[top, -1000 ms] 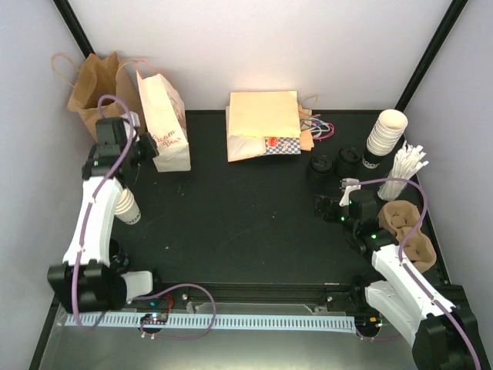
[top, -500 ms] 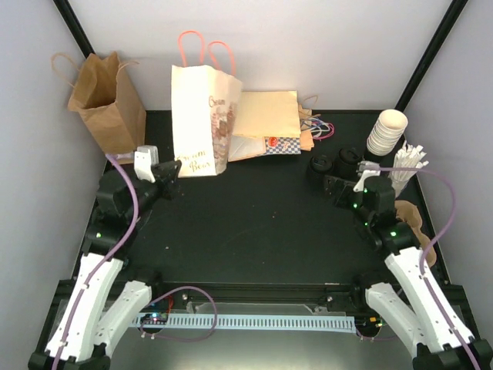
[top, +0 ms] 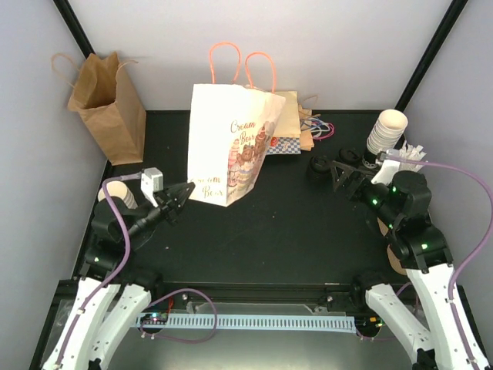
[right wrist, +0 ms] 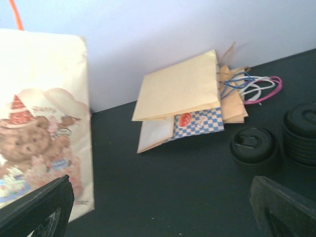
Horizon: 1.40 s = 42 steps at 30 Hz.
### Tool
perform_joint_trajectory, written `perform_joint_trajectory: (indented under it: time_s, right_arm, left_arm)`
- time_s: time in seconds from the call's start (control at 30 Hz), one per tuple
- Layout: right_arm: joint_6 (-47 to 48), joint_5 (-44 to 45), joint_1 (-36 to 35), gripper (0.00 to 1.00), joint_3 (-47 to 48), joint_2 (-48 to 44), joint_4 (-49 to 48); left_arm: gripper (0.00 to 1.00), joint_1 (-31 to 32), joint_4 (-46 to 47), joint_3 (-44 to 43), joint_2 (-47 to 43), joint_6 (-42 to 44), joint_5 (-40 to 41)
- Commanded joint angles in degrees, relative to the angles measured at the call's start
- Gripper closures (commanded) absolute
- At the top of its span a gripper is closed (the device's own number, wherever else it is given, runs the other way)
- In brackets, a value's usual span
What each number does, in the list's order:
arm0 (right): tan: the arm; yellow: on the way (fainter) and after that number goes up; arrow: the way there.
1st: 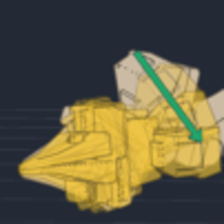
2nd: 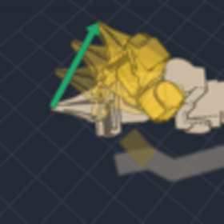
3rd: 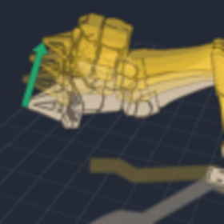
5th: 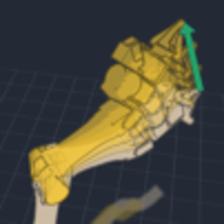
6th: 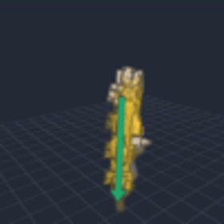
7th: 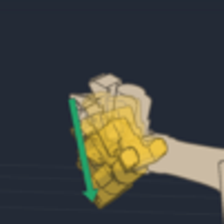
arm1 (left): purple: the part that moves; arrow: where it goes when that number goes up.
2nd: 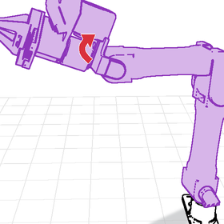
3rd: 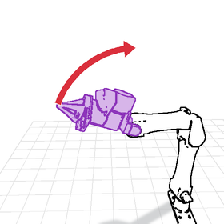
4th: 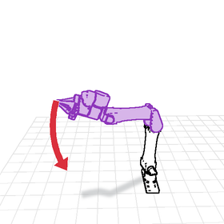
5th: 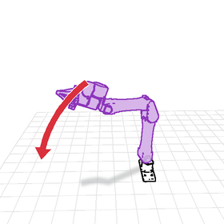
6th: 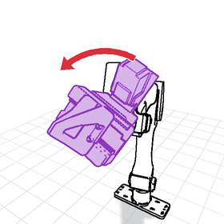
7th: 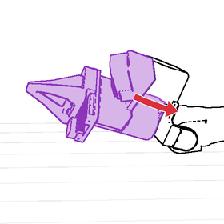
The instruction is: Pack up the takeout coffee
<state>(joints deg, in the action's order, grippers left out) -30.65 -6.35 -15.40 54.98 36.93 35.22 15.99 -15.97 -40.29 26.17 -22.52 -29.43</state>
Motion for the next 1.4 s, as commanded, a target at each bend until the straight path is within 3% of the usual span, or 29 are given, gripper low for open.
perform_joint_trajectory:
  time_s: [0.0, 0.2, 0.57, 0.93, 1.17, 1.37]
  right_arm:
    - [2.43, -6.37, -0.29, 0.0, 6.21, 2.02, 4.65]
    - [1.83, -8.32, -0.25, 0.0, 12.27, 4.67, 8.29]
    - [2.88, -6.3, -0.28, 0.0, 18.82, 8.55, 14.05]
    - [0.3, -1.83, -0.29, 0.0, 23.9, 14.59, 21.35]
    - [-4.42, 0.85, -0.2, 0.01, 31.07, 19.45, 28.06]
    - [-9.96, -2.08, -0.29, 0.13, 36.53, 26.65, 35.38]
  left_arm:
    - [0.98, 0.77, 2.57, 2.11, -2.32, -0.9, -4.22]
    - [0.98, 1.38, 7.75, 7.61, -3.05, -2.31, -5.82]
    - [0.98, 4.56, 20.98, 20.41, -5.65, -4.05, -1.79]
    - [0.98, 11.96, 25.66, 27.65, -8.71, 0.98, 4.45]
    - [0.98, 19.19, 30.35, 31.78, -7.94, 11.76, 7.55]
    - [0.98, 24.01, 36.24, 36.54, -6.78, 15.1, 12.18]
